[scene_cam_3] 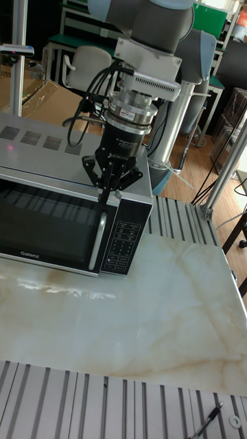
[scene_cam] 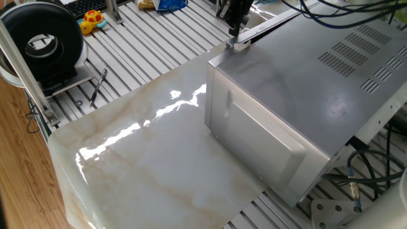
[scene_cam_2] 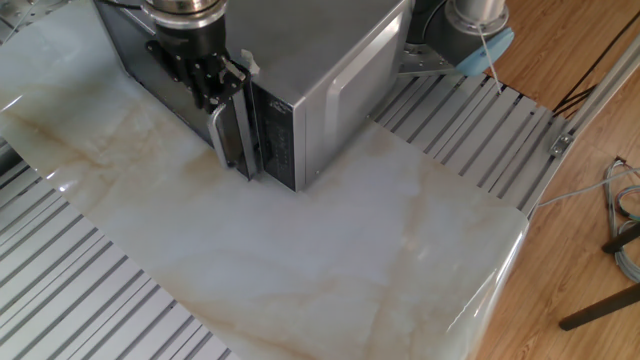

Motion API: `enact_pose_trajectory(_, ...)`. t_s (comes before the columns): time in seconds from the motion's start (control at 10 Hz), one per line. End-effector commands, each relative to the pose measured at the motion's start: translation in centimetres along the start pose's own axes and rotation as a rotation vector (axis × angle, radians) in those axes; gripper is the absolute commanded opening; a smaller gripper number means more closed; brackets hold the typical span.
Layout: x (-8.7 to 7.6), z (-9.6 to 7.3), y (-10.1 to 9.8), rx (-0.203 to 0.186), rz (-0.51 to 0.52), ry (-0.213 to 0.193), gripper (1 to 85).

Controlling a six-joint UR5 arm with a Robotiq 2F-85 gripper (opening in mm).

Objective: Open the microwave door

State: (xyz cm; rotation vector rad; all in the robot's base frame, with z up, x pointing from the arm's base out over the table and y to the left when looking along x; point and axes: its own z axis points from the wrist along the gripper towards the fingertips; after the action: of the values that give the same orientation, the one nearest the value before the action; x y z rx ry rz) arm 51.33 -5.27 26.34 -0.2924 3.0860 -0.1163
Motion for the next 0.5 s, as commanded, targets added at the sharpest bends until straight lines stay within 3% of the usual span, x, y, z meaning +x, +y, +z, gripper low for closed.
enact_pose_trajectory(0.0,0.8,-0.47,-0.21,0.008,0.006,0.01,1.0)
enact_pose_trajectory(0.4,1.39,-1.4,0.34,0.004,0.02,0.012,1.0)
